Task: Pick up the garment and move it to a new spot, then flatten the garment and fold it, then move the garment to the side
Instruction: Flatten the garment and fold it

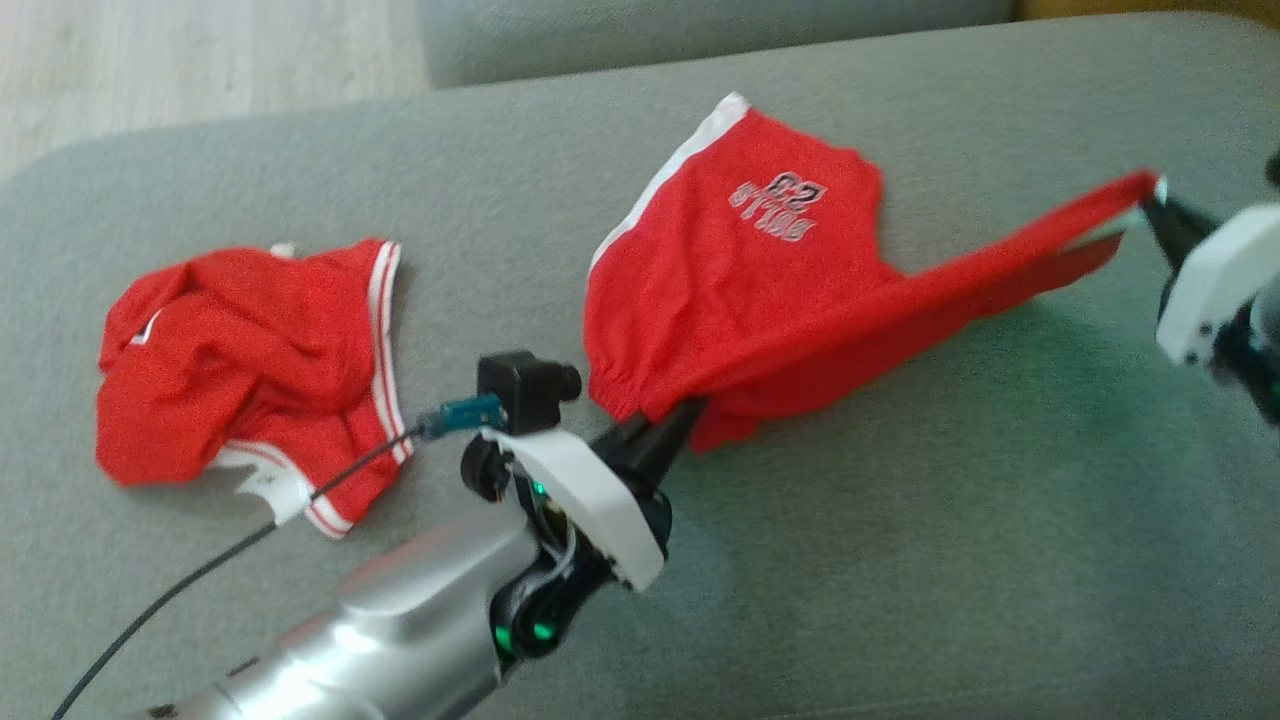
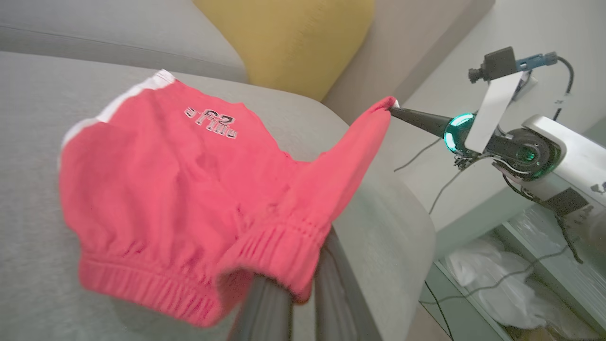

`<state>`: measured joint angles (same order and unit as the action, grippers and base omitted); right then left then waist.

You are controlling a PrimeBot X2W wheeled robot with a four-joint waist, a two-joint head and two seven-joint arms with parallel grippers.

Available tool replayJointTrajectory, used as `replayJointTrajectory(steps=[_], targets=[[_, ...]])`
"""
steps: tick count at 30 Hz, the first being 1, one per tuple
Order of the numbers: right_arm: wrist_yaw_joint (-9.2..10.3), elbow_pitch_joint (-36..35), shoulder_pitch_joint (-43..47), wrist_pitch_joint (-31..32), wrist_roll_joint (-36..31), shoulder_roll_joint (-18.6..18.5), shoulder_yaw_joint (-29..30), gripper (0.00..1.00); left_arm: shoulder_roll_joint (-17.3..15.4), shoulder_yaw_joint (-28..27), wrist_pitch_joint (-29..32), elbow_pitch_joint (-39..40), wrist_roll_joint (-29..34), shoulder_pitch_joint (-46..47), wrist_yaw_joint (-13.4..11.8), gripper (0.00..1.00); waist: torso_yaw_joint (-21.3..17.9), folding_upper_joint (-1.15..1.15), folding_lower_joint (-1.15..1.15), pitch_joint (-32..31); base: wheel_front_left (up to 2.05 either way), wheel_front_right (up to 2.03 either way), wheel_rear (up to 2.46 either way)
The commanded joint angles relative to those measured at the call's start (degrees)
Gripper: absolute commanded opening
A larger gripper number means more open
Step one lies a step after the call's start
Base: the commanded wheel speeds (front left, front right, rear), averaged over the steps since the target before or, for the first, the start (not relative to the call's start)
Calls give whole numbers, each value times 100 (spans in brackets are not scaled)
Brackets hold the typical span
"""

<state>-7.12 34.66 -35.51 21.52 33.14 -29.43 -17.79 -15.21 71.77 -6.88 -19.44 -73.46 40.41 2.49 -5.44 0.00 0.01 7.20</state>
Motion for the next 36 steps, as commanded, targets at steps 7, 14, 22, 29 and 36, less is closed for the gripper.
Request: replayJointTrajectory(steps=[7,14,22,29,36], targets=[[-36,-86,-890,-265,-710,350,421,0,215,-463,-219,-140,11,568,2,0,559,0,-1,566,0,0,0],[-36,523,-1675,-522,-1266,667,364,0,441,-581,-282,-529,60,922,66,0,934,0,-1,975,0,0,0],[-36,1469,-2487,-968,-1618,865,133,0,720,-631,-327,-925,89,1235,220,0,1245,0,-1,1329,0,0,0],[-36,2210,-2946,-1321,-1736,962,5,0,919,-567,-367,-1154,135,1388,342,0,1508,0,-1,1549,0,0,0],[-36,2886,-3299,-1656,-1811,959,107,100,1054,-463,-380,-1309,165,1469,409,0,1657,0,-1,1734,0,0,0]])
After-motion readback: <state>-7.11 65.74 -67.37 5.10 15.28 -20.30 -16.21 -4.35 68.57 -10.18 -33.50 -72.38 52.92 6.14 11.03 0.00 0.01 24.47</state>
